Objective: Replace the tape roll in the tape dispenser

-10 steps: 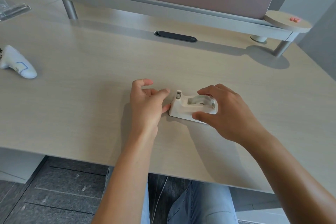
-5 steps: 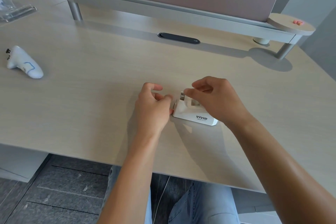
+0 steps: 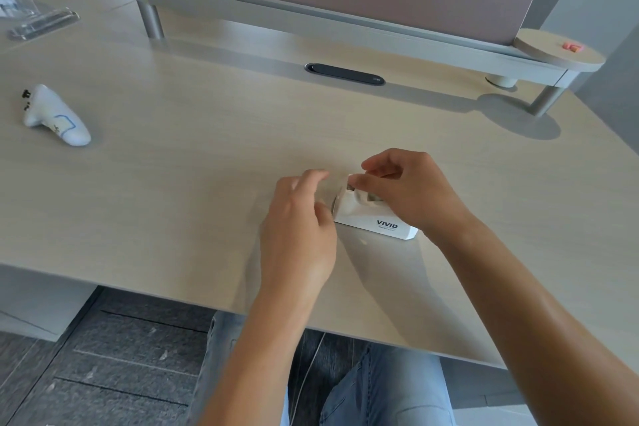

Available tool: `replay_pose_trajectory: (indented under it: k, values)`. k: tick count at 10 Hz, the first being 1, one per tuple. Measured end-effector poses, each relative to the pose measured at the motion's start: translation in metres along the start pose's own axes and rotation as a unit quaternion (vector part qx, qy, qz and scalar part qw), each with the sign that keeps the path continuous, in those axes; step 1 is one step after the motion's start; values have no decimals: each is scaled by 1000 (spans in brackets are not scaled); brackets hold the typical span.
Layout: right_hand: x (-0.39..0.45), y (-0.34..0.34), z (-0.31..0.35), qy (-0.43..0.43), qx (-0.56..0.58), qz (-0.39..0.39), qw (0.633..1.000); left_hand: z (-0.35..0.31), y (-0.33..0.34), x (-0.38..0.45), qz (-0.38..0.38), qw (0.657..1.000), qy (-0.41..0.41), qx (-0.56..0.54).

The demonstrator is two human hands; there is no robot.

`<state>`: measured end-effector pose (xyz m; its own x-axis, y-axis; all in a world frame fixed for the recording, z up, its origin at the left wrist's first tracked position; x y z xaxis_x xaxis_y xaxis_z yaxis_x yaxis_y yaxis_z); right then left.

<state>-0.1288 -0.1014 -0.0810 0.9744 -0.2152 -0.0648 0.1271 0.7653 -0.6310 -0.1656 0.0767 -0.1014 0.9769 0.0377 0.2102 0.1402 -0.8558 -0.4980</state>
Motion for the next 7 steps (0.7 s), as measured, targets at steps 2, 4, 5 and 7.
replay_pose_trajectory:
  k: [2,4,5,7]
  values:
    - [-1,0,1,-11,9,-5,1000,5,11,-3,39,997,29,52]
    - [-6,0,0,-25,14,-12,1000,8,14,-4,45,997,32,60]
    - [-11,-4,0,-60,20,-35,997,8,16,-5,36,997,36,56]
    - [-29,-15,-2,-89,41,-111,989,4,9,-16,-4,999,13,39]
Point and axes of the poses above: each hand's wrist, its own x-axis towards the middle knuckle, its own y-axis out of the palm, z = x × y, the point moved 4 cm from there along x, towards the middle knuckle, and after that the axes turned 4 degrees about -x, right-handed, at the moved point
